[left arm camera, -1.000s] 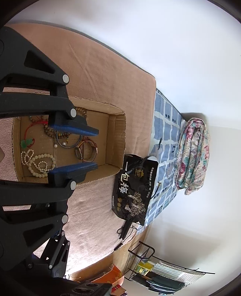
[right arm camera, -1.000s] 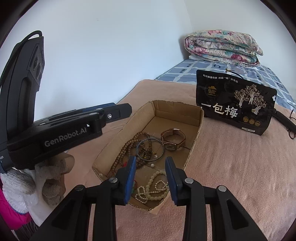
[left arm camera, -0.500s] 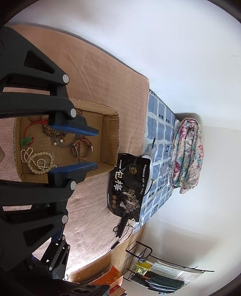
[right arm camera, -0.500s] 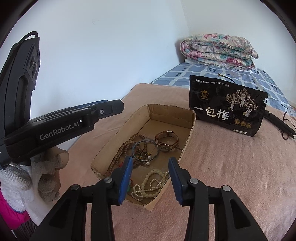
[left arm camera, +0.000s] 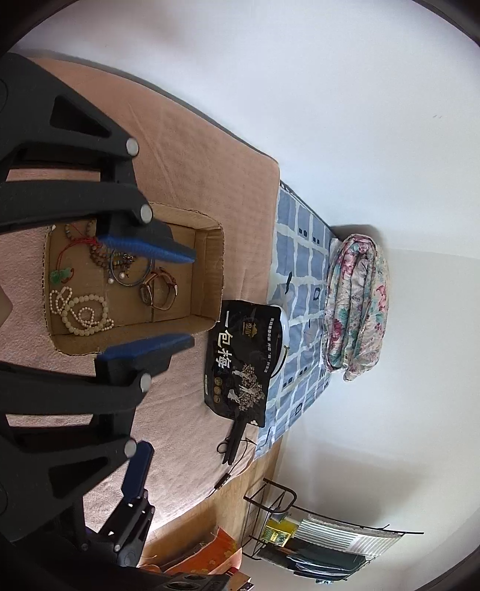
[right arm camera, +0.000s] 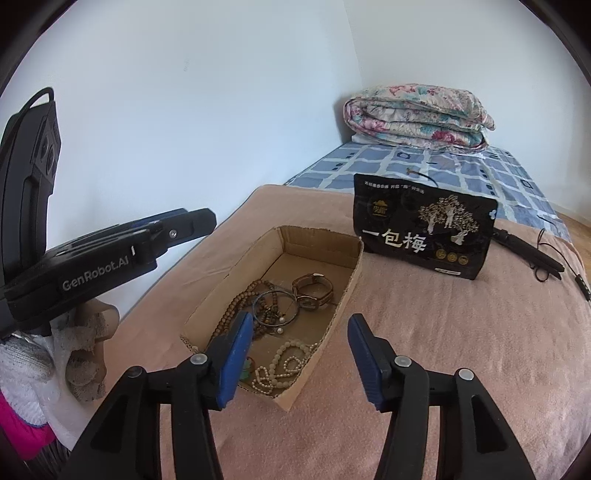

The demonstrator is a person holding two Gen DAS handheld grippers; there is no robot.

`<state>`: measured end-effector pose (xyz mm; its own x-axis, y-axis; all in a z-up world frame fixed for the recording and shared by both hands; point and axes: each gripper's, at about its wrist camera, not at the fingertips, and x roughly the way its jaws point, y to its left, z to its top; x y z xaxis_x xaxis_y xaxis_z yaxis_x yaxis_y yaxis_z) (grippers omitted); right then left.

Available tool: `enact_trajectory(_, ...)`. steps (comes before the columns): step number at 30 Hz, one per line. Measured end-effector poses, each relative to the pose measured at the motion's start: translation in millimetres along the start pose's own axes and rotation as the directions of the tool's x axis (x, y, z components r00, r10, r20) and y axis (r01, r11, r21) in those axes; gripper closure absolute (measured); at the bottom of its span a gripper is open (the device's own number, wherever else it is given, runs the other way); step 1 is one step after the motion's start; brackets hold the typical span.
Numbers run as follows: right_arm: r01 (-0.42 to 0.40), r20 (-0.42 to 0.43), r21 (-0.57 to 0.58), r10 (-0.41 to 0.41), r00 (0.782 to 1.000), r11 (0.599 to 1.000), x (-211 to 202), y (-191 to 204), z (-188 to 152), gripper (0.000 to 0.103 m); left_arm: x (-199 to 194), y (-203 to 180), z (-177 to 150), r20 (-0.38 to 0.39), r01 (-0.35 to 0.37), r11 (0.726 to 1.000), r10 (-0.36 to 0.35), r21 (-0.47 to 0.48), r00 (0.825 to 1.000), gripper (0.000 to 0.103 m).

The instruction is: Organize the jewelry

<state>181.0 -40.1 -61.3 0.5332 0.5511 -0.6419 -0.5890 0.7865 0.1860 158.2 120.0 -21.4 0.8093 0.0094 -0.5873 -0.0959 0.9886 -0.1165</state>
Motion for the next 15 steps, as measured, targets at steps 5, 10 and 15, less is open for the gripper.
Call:
enact_trajectory(5,0.044,0.018,-0.008,-0.044,0.999,0.999,-14,-3,-1,0.031,-12,-3,-3,0.002,-0.006,1.0,0.006,-0.007,1.0,0.044)
enact_trajectory(10,0.092,0.03,0.005,-0.092,0.995,0.996,-26,-10,-4,0.018,-24,-14,-7,0.011,-0.028,0.999,0.028,0.02,1.0,0.032)
enact_trajectory(15,0.136,0.034,0.021,-0.137,0.99,0.991,-34,-18,-8,0.007,-34,-21,-12,0.028,-0.046,0.998,0.045,0.039,0.999,0.022)
